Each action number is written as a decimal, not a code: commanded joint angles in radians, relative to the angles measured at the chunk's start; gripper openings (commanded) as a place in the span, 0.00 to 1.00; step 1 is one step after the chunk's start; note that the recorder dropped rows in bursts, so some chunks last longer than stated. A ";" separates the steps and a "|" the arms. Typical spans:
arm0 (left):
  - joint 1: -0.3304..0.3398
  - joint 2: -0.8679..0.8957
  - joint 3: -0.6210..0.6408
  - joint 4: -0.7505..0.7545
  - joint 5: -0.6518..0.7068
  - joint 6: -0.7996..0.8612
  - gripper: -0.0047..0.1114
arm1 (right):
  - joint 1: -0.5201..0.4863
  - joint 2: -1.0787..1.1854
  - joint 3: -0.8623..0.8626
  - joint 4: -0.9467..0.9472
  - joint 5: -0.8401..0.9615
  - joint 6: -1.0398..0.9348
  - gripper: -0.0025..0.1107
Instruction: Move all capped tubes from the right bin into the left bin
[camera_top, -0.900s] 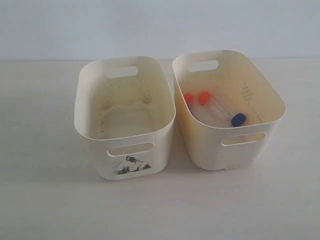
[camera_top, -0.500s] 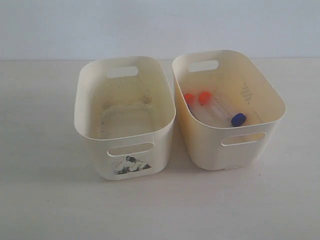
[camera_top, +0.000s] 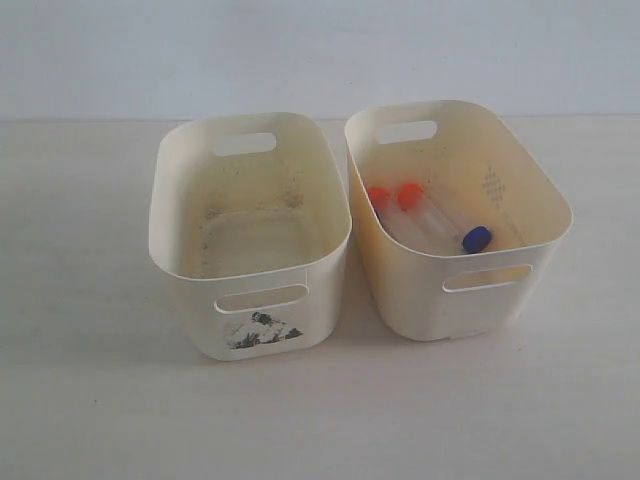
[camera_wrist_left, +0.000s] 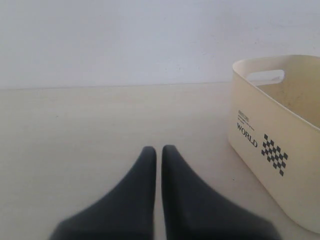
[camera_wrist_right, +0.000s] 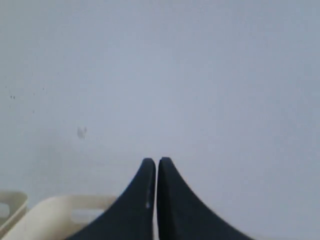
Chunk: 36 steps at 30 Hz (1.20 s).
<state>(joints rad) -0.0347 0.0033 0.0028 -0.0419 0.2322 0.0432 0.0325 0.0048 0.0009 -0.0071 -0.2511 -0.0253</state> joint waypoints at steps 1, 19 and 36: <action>0.001 -0.003 -0.003 0.002 -0.007 -0.008 0.08 | -0.003 -0.005 -0.001 0.007 -0.324 -0.038 0.03; 0.001 -0.003 -0.003 0.002 -0.007 -0.008 0.08 | -0.003 0.808 -1.016 0.091 1.034 -0.272 0.03; 0.001 -0.003 -0.003 0.002 -0.007 -0.008 0.08 | -0.002 1.133 -1.033 0.386 0.692 -0.222 0.03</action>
<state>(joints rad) -0.0347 0.0033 0.0028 -0.0419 0.2322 0.0432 0.0325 1.0759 -1.0130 0.2952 0.4733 -0.2511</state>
